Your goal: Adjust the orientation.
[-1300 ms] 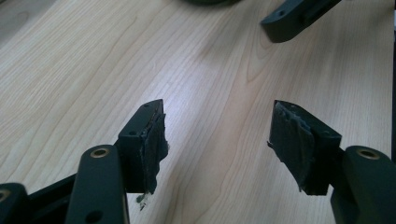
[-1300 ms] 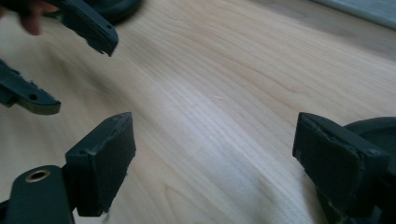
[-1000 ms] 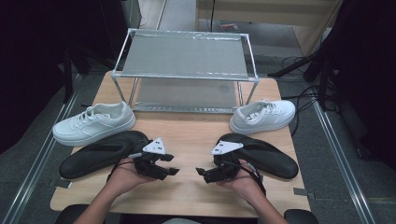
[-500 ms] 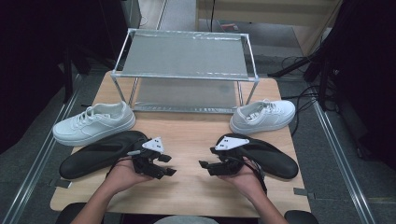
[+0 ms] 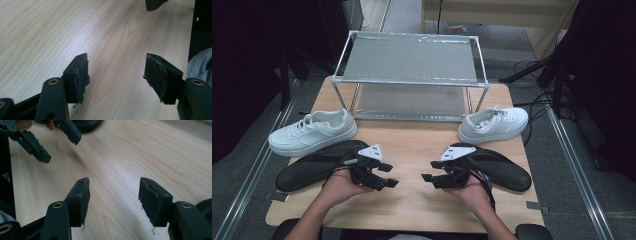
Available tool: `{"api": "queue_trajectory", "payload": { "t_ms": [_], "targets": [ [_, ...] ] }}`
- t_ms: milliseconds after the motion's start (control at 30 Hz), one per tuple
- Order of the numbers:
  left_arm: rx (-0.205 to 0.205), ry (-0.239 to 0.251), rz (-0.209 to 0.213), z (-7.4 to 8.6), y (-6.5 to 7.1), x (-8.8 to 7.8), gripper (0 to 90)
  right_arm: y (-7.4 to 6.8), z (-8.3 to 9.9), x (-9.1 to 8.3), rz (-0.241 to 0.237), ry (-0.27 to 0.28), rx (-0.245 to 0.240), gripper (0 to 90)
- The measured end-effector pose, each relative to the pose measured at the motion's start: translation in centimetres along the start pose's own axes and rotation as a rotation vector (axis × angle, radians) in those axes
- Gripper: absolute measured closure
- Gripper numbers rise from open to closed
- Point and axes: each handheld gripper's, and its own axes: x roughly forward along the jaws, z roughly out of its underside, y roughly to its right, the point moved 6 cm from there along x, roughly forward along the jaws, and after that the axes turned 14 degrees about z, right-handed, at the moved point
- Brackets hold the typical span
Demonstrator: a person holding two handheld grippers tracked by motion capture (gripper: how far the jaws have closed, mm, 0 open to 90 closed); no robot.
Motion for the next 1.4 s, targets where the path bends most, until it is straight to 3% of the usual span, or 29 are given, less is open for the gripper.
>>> {"api": "queue_trajectory", "payload": {
  "t_ms": [67, 100, 233, 367, 567, 767, 1167, 1400],
  "targets": [
    [0.013, -0.015, 0.002, 0.3, 0.1, -0.4, 34.6, 0.1, -0.1, -0.4, 0.001, 0.010, -0.004, 45.4],
    [0.023, -0.013, -0.017, 0.4, 0.1, -0.6, 33.5, 0.1, -0.1, -0.5, 0.002, 0.012, -0.009, 47.0],
    [0.013, 0.025, -0.040, 0.1, 0.0, -1.8, 32.2, 0.0, 0.2, -0.8, 0.004, 0.005, -0.034, 47.8],
    [0.022, 0.004, -0.050, 0.3, -0.1, -2.2, 39.4, 0.1, 0.0, -1.0, -0.001, 0.019, -0.033, 47.7],
    [-0.002, 0.004, -0.053, 0.6, -0.3, -3.0, 42.2, 0.7, 0.0, -1.3, 0.003, 0.023, -0.018, 47.6],
    [-0.023, 0.021, -0.065, 1.2, -0.4, -4.2, 45.0, 0.7, 0.0, -1.2, 0.002, 0.015, -0.038, 46.8],
    [-0.077, 0.060, -0.127, 2.9, -0.9, -6.8, 45.5, 0.3, -0.4, -0.3, -0.030, -0.007, -0.074, 45.9],
    [-0.096, 0.083, -0.167, 4.0, -1.1, -8.5, 45.0, 0.3, -0.9, 0.0, -0.047, 0.005, -0.067, 45.8]
  ]
}}
